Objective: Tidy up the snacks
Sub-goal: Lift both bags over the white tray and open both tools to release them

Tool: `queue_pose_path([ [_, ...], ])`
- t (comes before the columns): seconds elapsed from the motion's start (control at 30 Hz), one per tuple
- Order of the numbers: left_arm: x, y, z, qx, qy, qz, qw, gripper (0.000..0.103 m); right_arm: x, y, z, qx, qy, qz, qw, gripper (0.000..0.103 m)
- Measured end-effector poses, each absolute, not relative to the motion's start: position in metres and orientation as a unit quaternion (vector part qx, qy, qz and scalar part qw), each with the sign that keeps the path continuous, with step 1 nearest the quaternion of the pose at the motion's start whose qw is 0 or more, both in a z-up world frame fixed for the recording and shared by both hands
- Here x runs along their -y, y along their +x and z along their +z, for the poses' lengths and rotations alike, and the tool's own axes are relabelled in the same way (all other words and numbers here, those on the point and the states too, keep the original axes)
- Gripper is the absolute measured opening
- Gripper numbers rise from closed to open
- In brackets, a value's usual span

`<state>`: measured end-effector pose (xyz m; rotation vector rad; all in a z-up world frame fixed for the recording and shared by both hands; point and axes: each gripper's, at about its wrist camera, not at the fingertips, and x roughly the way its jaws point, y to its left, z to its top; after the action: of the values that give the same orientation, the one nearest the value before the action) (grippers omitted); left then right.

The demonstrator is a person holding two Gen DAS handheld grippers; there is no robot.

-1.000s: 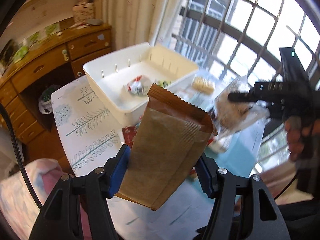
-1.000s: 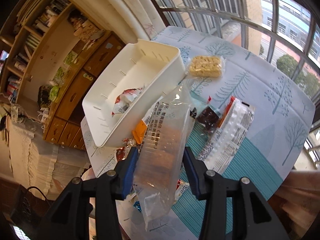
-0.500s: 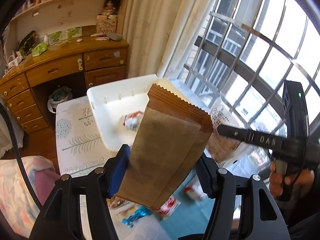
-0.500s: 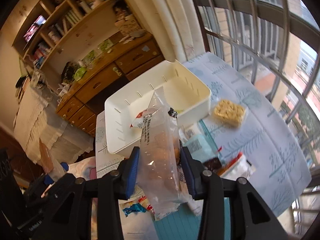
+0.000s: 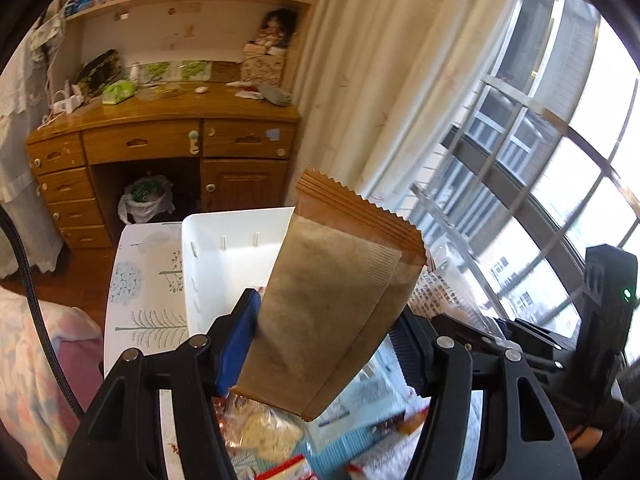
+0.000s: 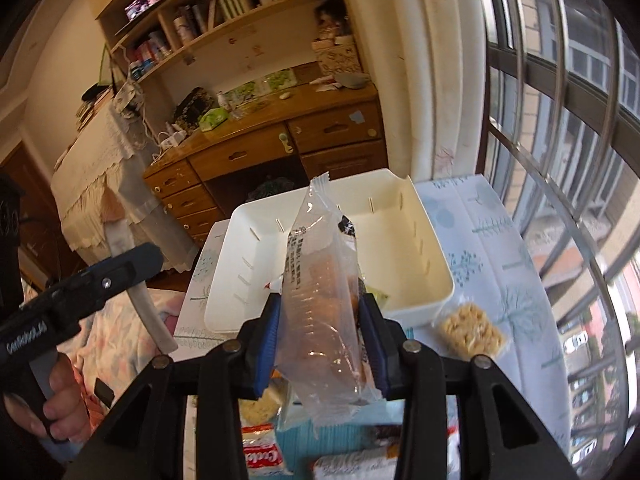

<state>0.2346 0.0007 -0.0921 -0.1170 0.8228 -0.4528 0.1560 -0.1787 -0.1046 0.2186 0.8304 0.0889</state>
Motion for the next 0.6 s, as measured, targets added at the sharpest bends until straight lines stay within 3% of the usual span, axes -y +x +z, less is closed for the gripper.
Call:
queue_pose_path([
  [0.37,0.020,0.283,-0.107,-0.425,-0.054,-0.178,0.886,0.063,0.182,0.203,-0.113,-0.401,0.049,0.070,0.912,0.039],
  [0.4,0.020,0.285,-0.107,-0.427,-0.058,-0.179,0.885,0.066,0.183,0.204,-0.114,-0.401,0.052,0.071,0.912,0.039],
  [0.47,0.020,0.288,-0.106,-0.427,-0.073,-0.175,0.884,0.083,0.187,0.203,-0.113,-0.388,0.065,0.071,0.916,0.040],
  [0.53,0.015,0.288,-0.105,-0.427,-0.096,-0.169,0.883,0.089,0.189,0.203,-0.111,-0.383,0.069,0.069,0.918,0.056],
  [0.6,0.011,0.286,-0.105,-0.431,-0.109,-0.166,0.880,0.089,0.191,0.203,-0.111,-0.381,0.070,0.068,0.920,0.063],
])
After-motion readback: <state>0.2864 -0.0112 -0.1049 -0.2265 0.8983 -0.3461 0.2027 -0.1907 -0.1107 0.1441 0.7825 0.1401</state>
